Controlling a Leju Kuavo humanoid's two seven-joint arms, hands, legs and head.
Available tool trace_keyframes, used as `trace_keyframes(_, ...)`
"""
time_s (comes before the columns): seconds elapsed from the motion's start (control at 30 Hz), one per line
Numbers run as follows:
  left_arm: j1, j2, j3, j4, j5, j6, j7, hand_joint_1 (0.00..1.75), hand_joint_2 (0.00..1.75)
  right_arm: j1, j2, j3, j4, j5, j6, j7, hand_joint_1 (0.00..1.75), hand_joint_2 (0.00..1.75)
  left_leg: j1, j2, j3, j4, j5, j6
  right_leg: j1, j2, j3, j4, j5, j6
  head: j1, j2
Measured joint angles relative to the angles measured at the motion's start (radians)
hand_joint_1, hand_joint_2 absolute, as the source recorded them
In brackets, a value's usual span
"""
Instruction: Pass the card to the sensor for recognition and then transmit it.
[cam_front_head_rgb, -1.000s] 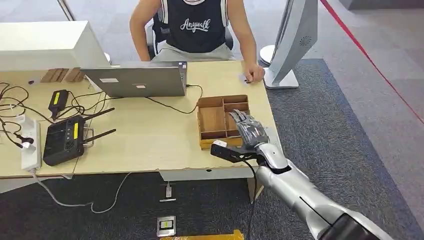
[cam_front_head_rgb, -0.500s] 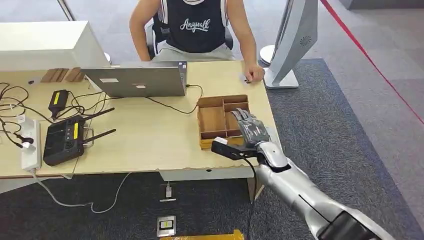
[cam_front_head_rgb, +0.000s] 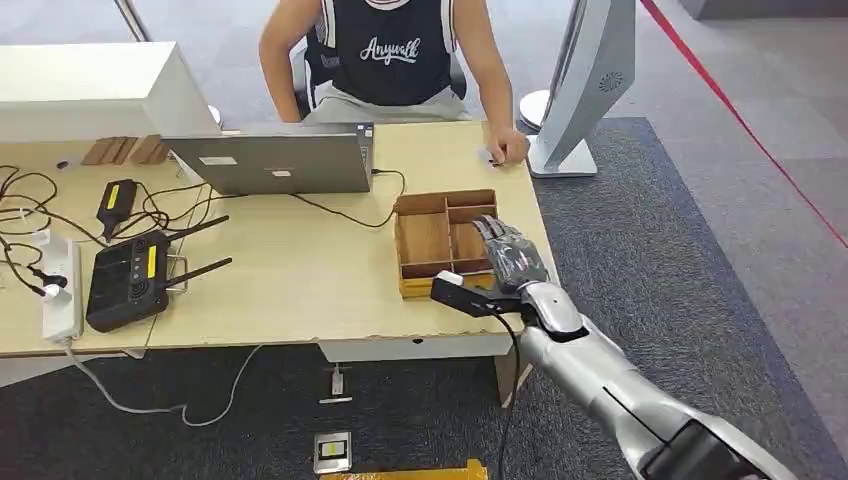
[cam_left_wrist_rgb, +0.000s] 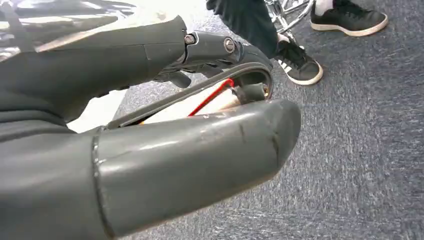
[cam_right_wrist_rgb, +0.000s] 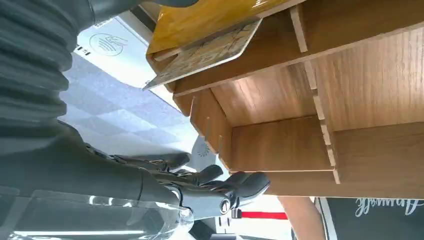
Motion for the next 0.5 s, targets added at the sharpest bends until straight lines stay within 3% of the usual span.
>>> trace_keyframes(0.27,0.000,0.000,0.002,0.000,-0.007,0.000,0.000,0.00,0.00,0.000,-0.001,0.000,0.000,-0.012,0.000,0.001,0.00,1.75,0.000,0.000,0.000,0.000,0.000,0.000,0.000,0.000,0.000,0.000,0.000,0.000,0.000,0.000)
trace_keyframes(0.3,0.000,0.000,0.003,0.000,-0.007,0.000,0.000,0.00,0.00,0.000,-0.001,0.000,0.000,-0.013,0.000,0.000,0.19,1.75,0.000,0.000,0.000,0.000,0.000,0.000,0.000,0.000,0.000,0.000,0.000,0.000,0.000,0.000)
trace_keyframes(0.37,0.000,0.000,0.006,0.000,-0.008,0.000,0.000,0.00,0.00,0.001,0.000,0.000,0.000,-0.015,0.000,-0.003,1.54,1.75,0.000,0.000,0.000,0.000,0.000,0.000,0.000,0.000,0.000,0.000,0.000,0.000,0.000,0.000)
trace_keyframes(0.43,0.000,0.000,0.008,0.000,-0.008,0.000,0.002,0.00,0.00,0.001,0.002,0.001,0.001,-0.018,0.001,-0.006,1.75,1.75,0.000,0.000,0.000,0.000,0.000,0.000,0.000,0.000,0.000,0.000,0.000,0.000,0.000,0.000)
trace_keyframes(0.5,0.000,0.000,0.008,0.000,-0.008,0.000,0.005,0.00,0.00,0.001,0.003,0.002,0.001,-0.018,0.002,-0.010,1.75,1.75,0.000,0.000,0.000,0.000,0.000,0.000,0.000,0.000,0.000,0.000,0.000,0.000,0.000,0.000)
